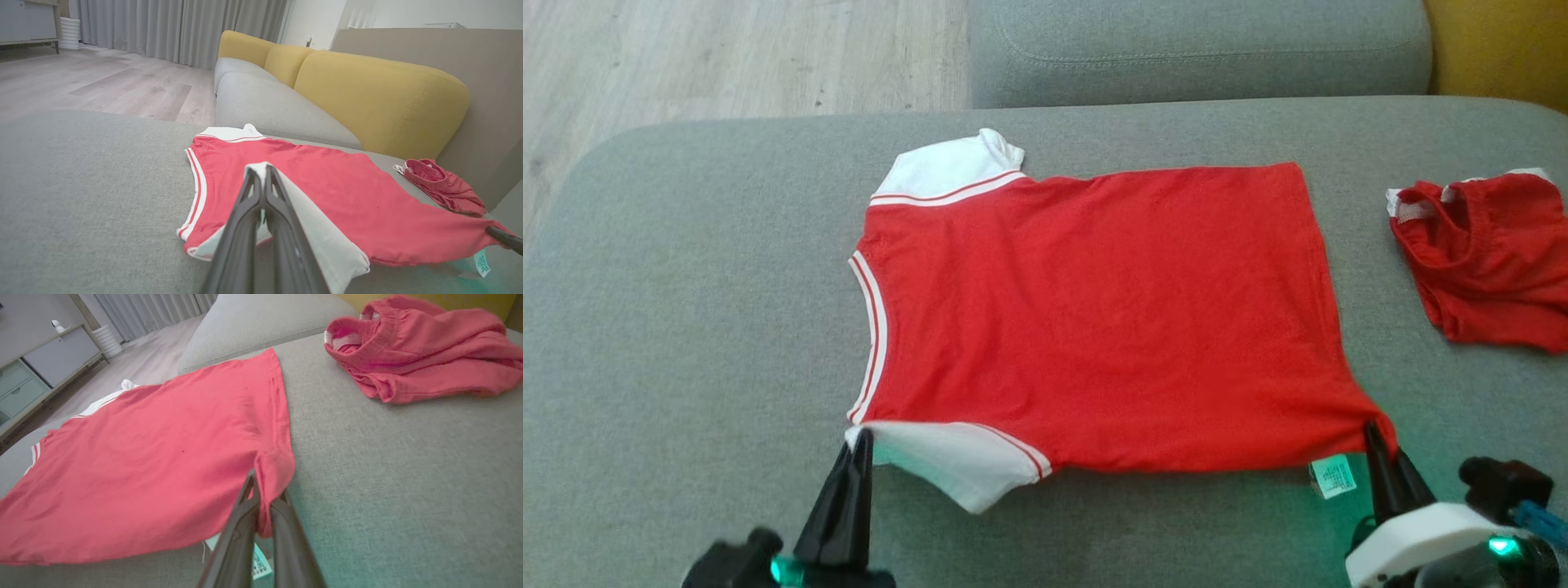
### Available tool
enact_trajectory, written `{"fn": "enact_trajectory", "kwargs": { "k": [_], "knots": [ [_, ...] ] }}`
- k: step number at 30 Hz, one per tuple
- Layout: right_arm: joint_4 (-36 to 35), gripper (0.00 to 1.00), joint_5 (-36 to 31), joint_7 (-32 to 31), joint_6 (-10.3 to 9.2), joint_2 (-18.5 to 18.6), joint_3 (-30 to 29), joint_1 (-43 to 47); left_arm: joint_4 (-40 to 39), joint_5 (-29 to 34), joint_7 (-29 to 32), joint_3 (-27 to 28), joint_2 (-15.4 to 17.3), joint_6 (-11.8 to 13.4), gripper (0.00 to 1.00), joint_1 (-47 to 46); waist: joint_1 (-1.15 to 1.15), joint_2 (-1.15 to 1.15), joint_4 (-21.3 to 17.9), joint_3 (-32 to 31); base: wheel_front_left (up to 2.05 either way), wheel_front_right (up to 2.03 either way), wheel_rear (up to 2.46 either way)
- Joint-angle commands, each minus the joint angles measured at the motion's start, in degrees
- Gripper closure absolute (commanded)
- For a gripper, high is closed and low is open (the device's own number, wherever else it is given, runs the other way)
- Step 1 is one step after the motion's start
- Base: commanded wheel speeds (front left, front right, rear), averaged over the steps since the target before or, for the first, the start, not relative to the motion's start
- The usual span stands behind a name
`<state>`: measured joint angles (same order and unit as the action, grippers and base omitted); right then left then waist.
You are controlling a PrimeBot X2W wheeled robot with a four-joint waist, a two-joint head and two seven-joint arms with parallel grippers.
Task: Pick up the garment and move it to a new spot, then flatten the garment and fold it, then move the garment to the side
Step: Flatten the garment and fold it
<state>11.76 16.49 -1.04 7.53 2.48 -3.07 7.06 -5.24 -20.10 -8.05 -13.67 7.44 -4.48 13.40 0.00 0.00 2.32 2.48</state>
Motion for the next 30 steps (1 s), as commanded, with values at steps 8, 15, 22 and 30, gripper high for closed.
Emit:
{"fn": "enact_trajectory", "kwargs": {
  "k": [8,15,22,30],
  "knots": [
    [2.32,1.0,-0.64,-3.45,-0.04,0.4,1.57,-10.4,5.96,1.36,2.92,-1.67,4.31,-2.24,1.0,-17.48,0.0,0.0,0.1,0.26,0.0,0.0,0.0],
    [6.88,1.0,-1.78,-8.24,-0.04,0.4,1.26,-17.43,13.95,0.0,4.66,-4.33,6.48,-2.84,1.0,-29.21,0.0,0.0,-0.69,0.82,0.0,0.0,0.0],
    [14.86,1.0,-3.12,-11.97,-0.04,0.4,0.9,-26.55,24.32,-2.52,4.63,-6.68,8.23,-2.98,1.0,-38.74,0.0,0.0,-2.25,2.15,0.0,0.0,0.0],
    [27.54,1.0,-6.98,-13.23,-0.04,0.4,1.15,-38.24,33.57,-5.44,2.69,-9.06,9.18,-3.0,1.0,-44.95,0.0,0.0,-3.23,4.14,0.0,0.0,0.0]
  ]
}}
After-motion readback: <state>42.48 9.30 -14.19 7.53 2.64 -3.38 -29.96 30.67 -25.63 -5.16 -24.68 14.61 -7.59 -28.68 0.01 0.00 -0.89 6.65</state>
